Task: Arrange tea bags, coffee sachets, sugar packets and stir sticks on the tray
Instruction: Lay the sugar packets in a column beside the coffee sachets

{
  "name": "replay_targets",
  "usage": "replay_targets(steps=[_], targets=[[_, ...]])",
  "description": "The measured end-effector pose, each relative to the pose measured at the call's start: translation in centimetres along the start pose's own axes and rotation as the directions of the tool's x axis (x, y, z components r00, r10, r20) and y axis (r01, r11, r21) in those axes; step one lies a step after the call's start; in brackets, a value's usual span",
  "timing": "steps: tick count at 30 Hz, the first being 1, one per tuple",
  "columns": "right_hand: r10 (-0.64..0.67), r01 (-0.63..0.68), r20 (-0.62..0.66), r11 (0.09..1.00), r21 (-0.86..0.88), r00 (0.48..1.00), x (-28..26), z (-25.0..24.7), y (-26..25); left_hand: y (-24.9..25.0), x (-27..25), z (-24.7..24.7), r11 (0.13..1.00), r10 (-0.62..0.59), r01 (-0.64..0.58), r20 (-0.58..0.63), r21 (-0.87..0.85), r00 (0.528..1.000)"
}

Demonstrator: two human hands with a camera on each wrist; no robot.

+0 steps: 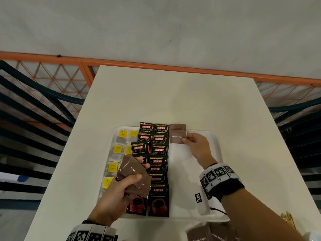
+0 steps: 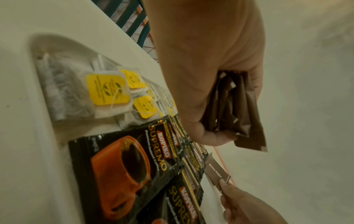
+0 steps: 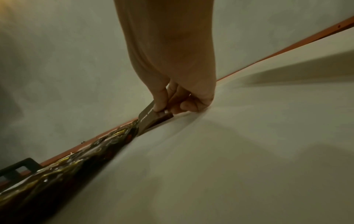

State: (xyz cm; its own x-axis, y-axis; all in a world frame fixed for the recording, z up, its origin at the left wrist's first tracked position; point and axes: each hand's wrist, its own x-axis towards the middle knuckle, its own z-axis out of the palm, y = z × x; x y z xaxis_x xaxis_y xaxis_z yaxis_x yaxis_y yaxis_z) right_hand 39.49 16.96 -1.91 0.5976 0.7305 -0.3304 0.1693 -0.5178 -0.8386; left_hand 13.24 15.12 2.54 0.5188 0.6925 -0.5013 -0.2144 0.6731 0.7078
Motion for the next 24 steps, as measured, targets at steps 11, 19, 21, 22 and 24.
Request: replay_targets(steps=[11,19,21,22,24], targets=[[-0.053,0.047,-0.131,0.998,-0.046,0.990,0.4,1.0,0.2,-0.1,0.4,0.1,1.000,-0.006,0.006,0.002,0.018,1.000],[-0.122,0.117,-0.039,0.988,-0.104,0.992,-2.2,1.2,-1.1,0.0,0.6,0.9,0.999,-0.014,0.014,0.001,-0.035,1.000],[-0.150,0.174,0.195,0.978,-0.114,0.969,-4.3,1.3,-2.1,-0.1,0.7,0.9,0.998,-0.011,0.010,-0.002,-0.056,1.000],[-0.161,0.205,0.326,0.973,-0.105,0.932,-5.4,1.3,-2.7,-0.2,0.7,0.9,0.998,-0.013,0.013,0.006,-0.061,1.000],[-0.145,0.189,0.531,0.982,-0.028,0.835,-7.5,1.4,-3.6,-0.4,0.8,0.9,0.998,-0.007,0.006,-0.006,-0.062,1.000]])
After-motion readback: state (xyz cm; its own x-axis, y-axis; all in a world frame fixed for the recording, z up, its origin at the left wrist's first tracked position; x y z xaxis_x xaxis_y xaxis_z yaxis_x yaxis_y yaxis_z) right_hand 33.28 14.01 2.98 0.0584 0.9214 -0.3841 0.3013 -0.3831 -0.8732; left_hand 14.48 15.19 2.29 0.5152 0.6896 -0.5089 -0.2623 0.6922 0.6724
